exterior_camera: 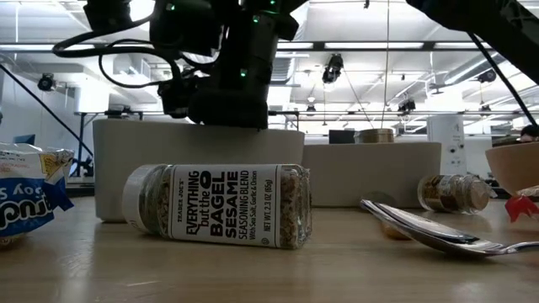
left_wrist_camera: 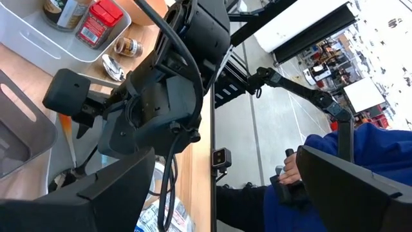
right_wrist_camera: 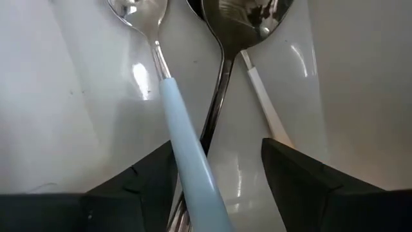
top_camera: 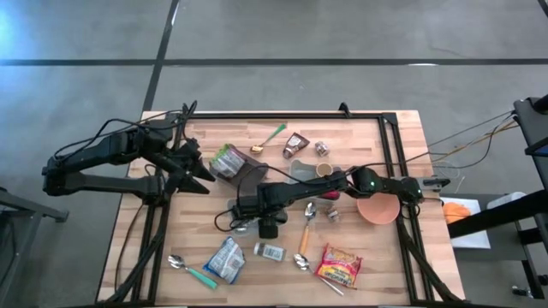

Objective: Pick & Place Food Item
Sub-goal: Put the blue spoon into the bottom gray bin, then put the red noodle pack into the black bin

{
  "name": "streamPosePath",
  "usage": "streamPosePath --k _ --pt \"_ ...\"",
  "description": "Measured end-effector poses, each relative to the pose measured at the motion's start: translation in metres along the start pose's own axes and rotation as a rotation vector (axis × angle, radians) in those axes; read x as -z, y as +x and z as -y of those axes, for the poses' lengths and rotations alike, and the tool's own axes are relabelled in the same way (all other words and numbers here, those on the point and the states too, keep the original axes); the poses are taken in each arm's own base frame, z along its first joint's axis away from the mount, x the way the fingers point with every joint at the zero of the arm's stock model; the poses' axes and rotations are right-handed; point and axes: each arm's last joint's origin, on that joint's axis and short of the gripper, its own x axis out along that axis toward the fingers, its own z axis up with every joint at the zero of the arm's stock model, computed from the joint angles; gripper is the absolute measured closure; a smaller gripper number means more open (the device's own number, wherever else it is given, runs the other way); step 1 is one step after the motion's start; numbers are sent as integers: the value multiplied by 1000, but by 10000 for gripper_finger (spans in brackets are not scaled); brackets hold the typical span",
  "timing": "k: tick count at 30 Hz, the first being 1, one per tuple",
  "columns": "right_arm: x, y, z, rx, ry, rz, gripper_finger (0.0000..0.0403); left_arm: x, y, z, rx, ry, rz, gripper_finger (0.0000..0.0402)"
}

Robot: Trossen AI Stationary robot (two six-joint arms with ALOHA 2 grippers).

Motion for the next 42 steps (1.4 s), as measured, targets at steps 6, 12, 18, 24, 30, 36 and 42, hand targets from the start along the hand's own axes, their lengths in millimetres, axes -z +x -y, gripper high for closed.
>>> streamPosePath --k 6,12,18,24,30,36,42 --pt "-2 -12 0 -3 4 23 178 1 0 -1 -6 -8 -9 21" --pt "-7 -44 2 -11 33 83 177 2 0 -1 1 -28 -22 21" --pt "-6 -81 5 2 87 144 177 3 0 0 25 -117 -49 21" --pt "6 -129 11 3 133 172 177 5 0 -1 26 -148 -68 21" --pt "23 -170 16 39 192 203 177 7 0 -2 26 -156 -88 21" --pt "50 -184 11 -1 268 8 177 8 0 -3 16 -167 -104 21" --pt "72 -186 -26 -69 233 -142 177 11 0 -4 3 -145 -129 22"
